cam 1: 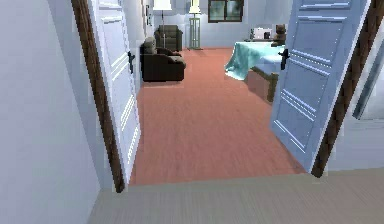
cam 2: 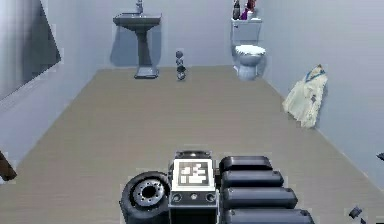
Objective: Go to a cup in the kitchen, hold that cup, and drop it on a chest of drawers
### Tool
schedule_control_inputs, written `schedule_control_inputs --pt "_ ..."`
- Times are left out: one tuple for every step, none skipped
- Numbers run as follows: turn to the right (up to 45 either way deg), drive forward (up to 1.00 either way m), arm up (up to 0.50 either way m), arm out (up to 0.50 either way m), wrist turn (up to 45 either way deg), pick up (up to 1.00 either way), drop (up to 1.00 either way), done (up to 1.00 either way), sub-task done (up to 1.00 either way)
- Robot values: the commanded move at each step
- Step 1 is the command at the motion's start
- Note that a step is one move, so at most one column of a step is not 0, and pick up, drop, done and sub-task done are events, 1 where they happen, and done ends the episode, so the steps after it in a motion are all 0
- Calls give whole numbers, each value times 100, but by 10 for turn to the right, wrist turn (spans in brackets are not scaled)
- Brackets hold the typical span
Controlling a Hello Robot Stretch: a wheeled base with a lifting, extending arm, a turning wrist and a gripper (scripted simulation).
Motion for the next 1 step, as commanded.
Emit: schedule_control_inputs --pt "0 5 0 0 0 0 0 0 0"
